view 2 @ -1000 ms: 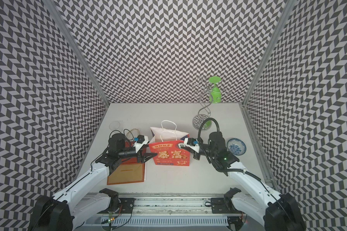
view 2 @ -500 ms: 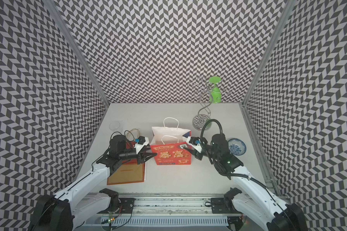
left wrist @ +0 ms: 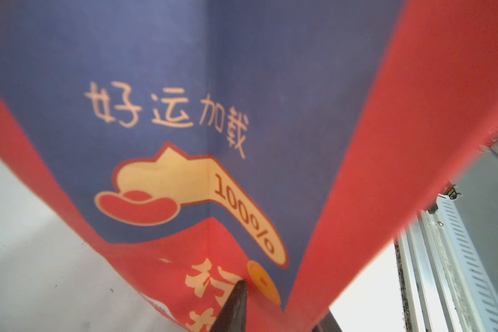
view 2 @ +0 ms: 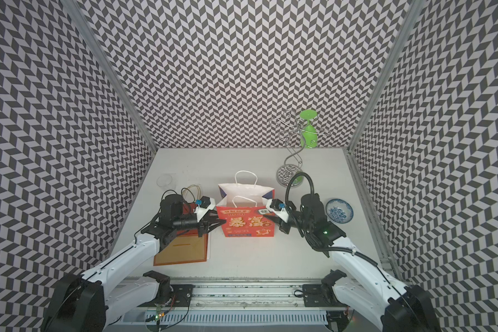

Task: Put away the paper bag
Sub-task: Press the paper bag.

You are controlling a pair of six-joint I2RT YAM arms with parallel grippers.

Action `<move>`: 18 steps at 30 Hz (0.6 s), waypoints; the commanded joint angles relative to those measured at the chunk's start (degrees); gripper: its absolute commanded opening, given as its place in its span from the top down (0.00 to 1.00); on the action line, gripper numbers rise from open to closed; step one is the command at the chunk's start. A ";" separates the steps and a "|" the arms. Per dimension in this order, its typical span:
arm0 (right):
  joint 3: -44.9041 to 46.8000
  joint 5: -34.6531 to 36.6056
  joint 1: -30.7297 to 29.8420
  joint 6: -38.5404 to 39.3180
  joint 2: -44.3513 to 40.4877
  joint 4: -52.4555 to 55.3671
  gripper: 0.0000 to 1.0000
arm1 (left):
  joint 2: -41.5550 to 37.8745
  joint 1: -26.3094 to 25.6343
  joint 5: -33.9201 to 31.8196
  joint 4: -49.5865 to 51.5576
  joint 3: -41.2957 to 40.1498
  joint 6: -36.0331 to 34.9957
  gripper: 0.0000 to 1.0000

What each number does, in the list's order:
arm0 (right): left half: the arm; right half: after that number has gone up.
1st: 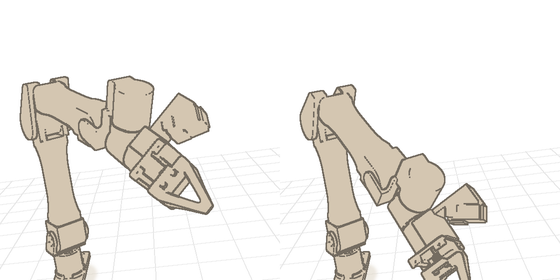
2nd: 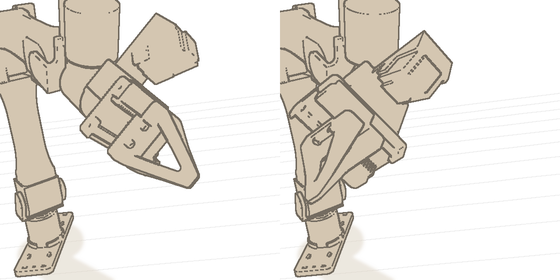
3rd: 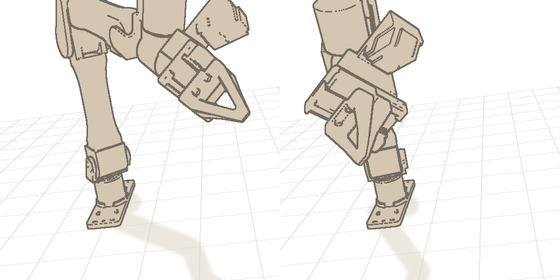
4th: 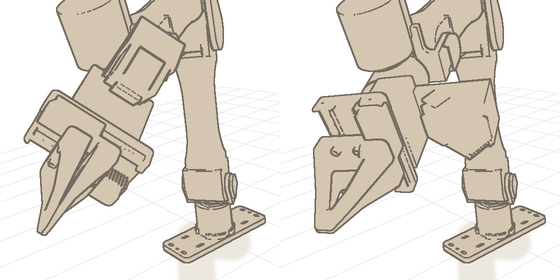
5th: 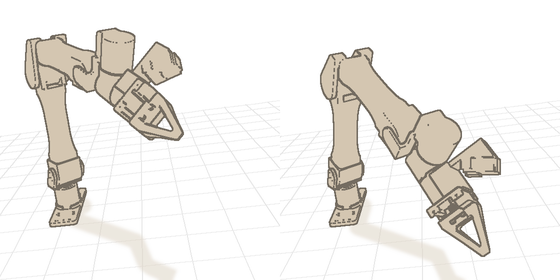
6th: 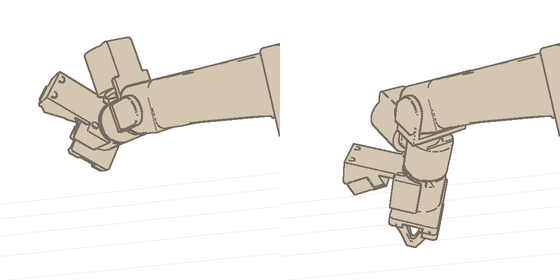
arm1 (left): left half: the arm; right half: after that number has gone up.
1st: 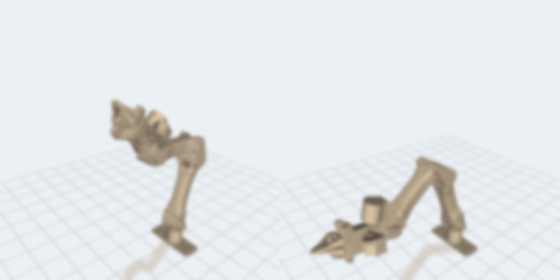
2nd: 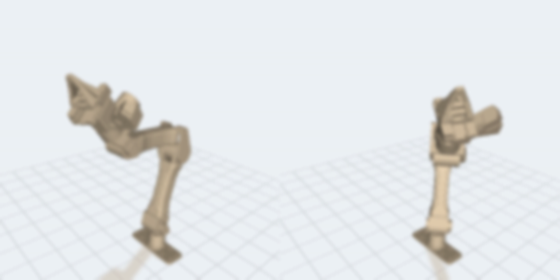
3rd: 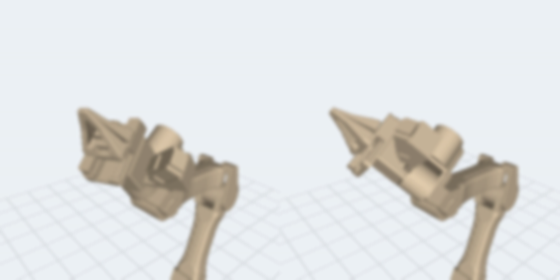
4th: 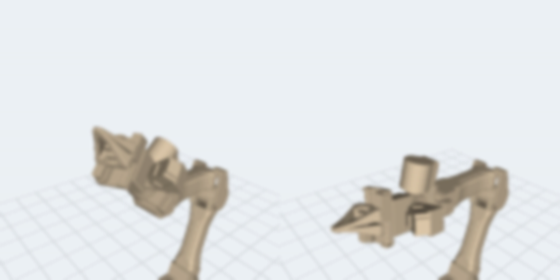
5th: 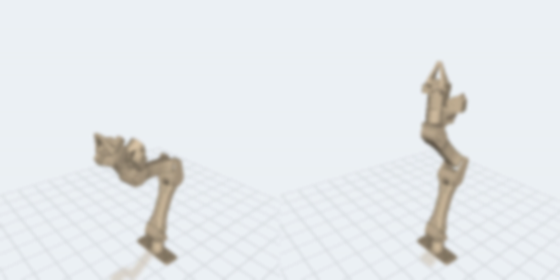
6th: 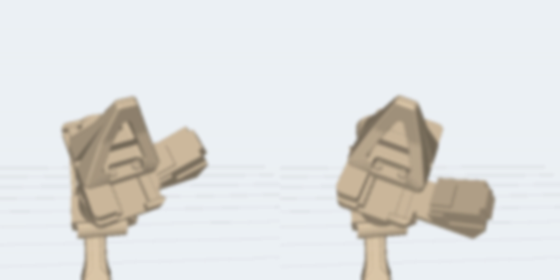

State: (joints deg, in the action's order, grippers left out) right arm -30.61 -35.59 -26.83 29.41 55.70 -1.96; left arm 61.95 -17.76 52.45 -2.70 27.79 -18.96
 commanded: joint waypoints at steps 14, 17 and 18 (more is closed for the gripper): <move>-2.08 4.89 0.11 2.30 4.57 -8.20 0.88 | -3.47 -3.09 -12.40 -7.83 -1.75 16.55 0.48; -3.67 5.02 0.66 4.87 5.76 -6.07 0.89 | -6.14 -4.01 -18.62 -9.11 -2.63 21.56 0.38; -4.01 4.80 0.83 5.40 6.16 -5.67 0.89 | -7.23 -4.75 -20.73 -10.18 -3.37 23.11 0.35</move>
State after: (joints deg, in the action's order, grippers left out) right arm -32.29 -31.48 -26.61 31.18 60.99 -7.29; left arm 57.17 -21.45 39.24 -9.08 25.71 -1.93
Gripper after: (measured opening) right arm 0.113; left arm 0.635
